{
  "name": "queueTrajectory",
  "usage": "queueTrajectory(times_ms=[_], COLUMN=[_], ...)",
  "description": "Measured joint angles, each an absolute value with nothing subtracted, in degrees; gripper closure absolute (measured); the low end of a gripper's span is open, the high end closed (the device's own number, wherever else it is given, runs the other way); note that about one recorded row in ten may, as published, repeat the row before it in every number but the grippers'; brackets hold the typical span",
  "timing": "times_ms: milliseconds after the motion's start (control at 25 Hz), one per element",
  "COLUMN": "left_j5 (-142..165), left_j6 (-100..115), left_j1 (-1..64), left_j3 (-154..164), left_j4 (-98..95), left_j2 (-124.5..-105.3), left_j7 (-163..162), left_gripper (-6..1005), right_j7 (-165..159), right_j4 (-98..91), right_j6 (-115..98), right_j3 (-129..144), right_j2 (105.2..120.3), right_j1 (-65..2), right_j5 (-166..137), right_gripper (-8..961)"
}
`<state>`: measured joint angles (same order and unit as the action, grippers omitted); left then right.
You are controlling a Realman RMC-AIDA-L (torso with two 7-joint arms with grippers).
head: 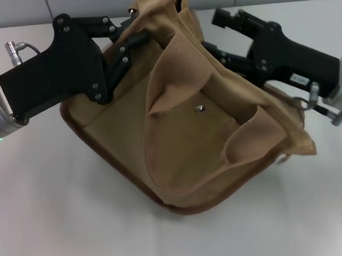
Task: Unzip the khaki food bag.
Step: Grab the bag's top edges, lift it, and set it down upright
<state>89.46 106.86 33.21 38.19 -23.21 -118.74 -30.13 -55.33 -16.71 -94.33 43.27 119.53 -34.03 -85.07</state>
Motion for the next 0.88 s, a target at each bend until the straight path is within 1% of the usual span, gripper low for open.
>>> queueTrajectory(times_ms=[120, 280, 400, 520, 560, 720, 880], left_j5=[89.36, 89.35, 89.31, 89.30, 89.30, 89.30, 89.30], left_j6=[106.93, 107.07, 107.09, 107.09, 107.09, 107.15, 107.16], left_j1=[33.35, 33.44, 33.55, 33.68, 33.68, 33.68, 33.66], left_j3=[38.20, 38.44, 38.77, 38.92, 38.92, 38.95, 38.95], left_j4=[-23.21, -23.21, -23.21, -23.20, -23.20, -23.20, -23.20], left_j2=[-118.74, -118.74, -118.81, -118.82, -118.82, -118.78, -118.76], left_j7=[-29.76, -29.37, -29.33, -29.28, -29.28, -29.25, -28.89], left_gripper=[914, 914, 914, 913, 913, 913, 913], right_j7=[-54.70, -51.58, -49.66, -48.90, -48.90, -48.11, -48.16], right_j4=[-17.76, -16.34, -14.91, -13.67, -13.67, -12.41, -12.38], right_j6=[-96.56, -98.84, -98.17, -95.51, -95.51, -90.48, -88.80], right_j3=[42.69, 42.57, 43.10, 44.47, 44.47, 49.66, 52.63], right_j2=[119.66, 119.73, 119.73, 119.80, 119.80, 119.88, 119.92], right_j1=[-31.46, -30.97, -32.35, -35.72, -35.72, -39.26, -39.98], right_j5=[-83.28, -76.41, -72.93, -72.90, -72.90, -72.99, -72.98], right_gripper=[114, 114, 114, 114, 114, 114, 114])
